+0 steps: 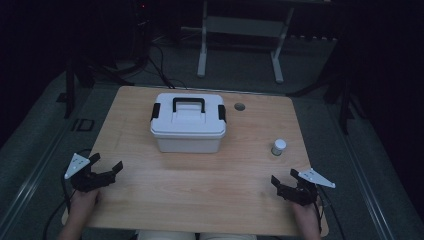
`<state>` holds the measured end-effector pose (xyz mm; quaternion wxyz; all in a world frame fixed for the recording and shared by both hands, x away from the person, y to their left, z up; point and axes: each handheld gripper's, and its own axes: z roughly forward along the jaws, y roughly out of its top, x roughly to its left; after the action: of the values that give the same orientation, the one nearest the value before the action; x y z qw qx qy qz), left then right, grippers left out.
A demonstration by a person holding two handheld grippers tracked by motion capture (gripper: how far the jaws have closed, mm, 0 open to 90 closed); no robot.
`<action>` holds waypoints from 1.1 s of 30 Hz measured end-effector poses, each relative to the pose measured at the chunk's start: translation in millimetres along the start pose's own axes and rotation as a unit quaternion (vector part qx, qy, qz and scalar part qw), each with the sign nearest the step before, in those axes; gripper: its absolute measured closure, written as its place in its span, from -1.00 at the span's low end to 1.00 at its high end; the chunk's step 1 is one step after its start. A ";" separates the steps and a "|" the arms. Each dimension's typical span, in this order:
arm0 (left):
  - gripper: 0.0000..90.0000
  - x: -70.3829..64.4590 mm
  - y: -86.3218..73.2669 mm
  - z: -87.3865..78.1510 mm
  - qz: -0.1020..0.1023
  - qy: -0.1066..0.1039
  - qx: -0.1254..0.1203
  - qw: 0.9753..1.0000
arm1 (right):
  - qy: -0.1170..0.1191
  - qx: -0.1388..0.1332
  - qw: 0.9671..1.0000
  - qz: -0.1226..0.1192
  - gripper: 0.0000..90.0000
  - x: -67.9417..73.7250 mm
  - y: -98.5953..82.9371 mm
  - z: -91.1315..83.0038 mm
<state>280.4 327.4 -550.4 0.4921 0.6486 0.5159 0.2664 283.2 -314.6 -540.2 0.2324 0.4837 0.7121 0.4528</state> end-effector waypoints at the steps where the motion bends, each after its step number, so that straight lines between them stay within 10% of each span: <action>1: -1.00 -0.1 1.4 1.4 0.006 -0.010 0.002 1.000 | 0.000 0.001 1.000 -0.006 -0.72 3.7 3.1 1.5; 7: -0.87 -0.7 11.2 13.9 0.011 -0.026 0.006 1.000 | 0.029 -0.001 0.999 -0.032 -0.65 18.0 17.8 18.5; 19: -0.27 -10.8 40.4 53.0 0.033 -0.044 0.017 0.998 | 0.065 0.007 0.995 -0.071 0.12 34.2 48.2 72.9; 30: 0.32 -21.0 49.4 91.9 0.043 -0.028 0.062 0.997 | 0.058 0.008 0.996 -0.068 0.73 48.4 77.6 122.3; 33: 0.45 -26.0 51.8 103.4 0.041 0.007 0.070 0.997 | 0.051 0.004 0.996 -0.072 0.96 55.0 85.0 133.4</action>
<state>381.3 266.4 -537.5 0.4306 0.7002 0.5097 0.2539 403.1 -198.8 -524.7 0.2260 0.4086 0.7579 0.4556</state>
